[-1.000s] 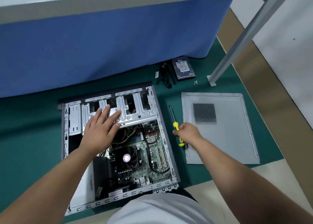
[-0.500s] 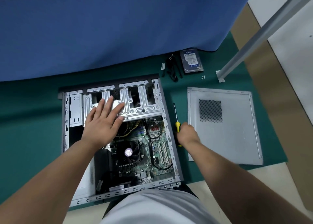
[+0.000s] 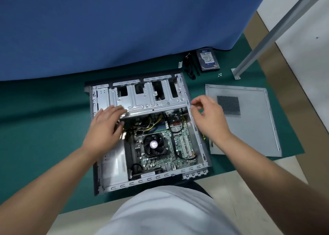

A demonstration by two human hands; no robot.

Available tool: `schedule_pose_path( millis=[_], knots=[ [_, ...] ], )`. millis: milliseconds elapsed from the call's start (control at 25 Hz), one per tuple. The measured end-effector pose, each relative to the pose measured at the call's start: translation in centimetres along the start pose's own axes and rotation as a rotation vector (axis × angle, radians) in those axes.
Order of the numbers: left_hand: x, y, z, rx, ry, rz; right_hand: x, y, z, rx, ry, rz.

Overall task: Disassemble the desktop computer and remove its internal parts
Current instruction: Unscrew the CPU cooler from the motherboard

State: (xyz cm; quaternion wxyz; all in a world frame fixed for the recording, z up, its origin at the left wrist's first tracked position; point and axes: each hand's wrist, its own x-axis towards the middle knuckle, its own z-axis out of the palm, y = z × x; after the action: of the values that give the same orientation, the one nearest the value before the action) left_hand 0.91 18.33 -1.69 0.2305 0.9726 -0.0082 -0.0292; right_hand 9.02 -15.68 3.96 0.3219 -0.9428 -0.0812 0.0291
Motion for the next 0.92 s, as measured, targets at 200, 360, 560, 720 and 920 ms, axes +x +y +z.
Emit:
schedule_pose_path(
  millis=[200,360,560,720,920],
  knots=[
    [-2.5,-2.0,1.1,0.159,0.011,-0.044,-2.8,-5.7,7.7,-0.142,-0.506,-0.307],
    [-2.5,-2.1,1.9,0.175,0.086,-0.039,-2.1,-7.0,14.6,-0.347,-0.581,-0.470],
    [-2.3,-2.4,2.2,0.165,0.134,-0.044,-1.1,-7.3,18.3,-0.635,-0.602,-0.561],
    [-2.3,-2.4,2.2,0.150,0.153,-0.038,-1.2,-6.2,18.6,-0.561,-0.578,-0.407],
    [-2.3,-2.4,2.2,0.147,0.172,-0.041,-1.4,-7.1,19.4,-0.502,-0.568,-0.279]
  ],
)
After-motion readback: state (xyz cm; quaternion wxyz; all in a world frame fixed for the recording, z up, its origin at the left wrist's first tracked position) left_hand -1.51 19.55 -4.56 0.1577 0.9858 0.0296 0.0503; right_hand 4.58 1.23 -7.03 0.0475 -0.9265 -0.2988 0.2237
